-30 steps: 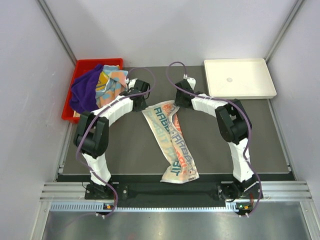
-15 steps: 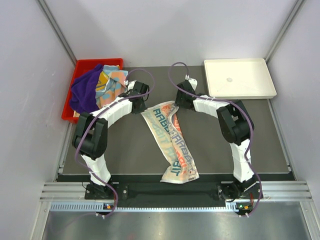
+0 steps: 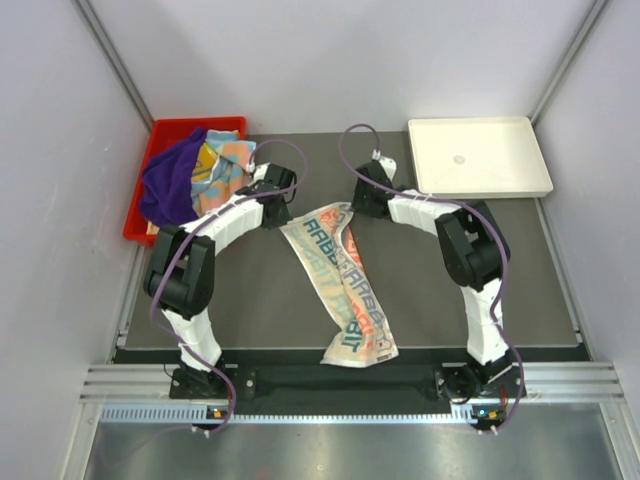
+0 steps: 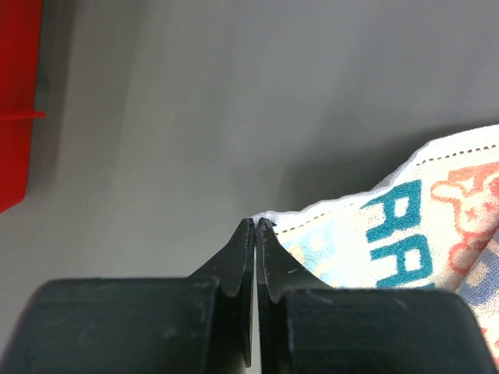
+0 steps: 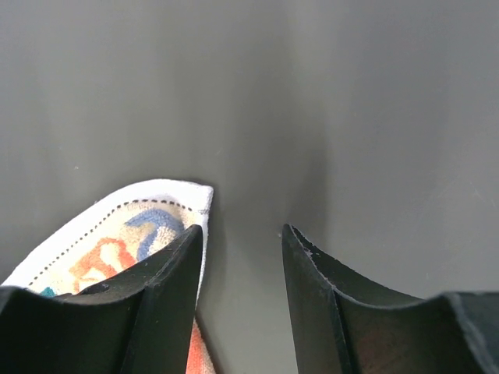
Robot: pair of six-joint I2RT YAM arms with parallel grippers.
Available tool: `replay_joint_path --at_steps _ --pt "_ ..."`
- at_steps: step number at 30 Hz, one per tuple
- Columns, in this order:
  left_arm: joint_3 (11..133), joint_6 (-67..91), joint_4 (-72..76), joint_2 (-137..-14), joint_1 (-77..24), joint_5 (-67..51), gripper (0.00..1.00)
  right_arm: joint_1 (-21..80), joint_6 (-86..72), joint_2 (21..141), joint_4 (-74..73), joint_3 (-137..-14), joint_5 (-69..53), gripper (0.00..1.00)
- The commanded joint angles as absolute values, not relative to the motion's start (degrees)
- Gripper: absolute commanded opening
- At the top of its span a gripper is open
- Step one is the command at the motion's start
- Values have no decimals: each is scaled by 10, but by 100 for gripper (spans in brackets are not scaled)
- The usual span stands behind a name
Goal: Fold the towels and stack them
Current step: Flatten out the crumpled towel
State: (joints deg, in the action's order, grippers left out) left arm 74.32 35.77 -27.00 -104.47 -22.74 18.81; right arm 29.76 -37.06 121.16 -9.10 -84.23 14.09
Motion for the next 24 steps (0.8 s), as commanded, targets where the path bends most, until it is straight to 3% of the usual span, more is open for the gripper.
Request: replay_joint_path --at_steps 1,24 --pt "742 346 -260 -1020 -222 183 0 296 -363 1207 -106 -884 132 46" --pt "786 334 -272 -1049 -221 157 0 330 -383 1285 -172 -971 123 38"
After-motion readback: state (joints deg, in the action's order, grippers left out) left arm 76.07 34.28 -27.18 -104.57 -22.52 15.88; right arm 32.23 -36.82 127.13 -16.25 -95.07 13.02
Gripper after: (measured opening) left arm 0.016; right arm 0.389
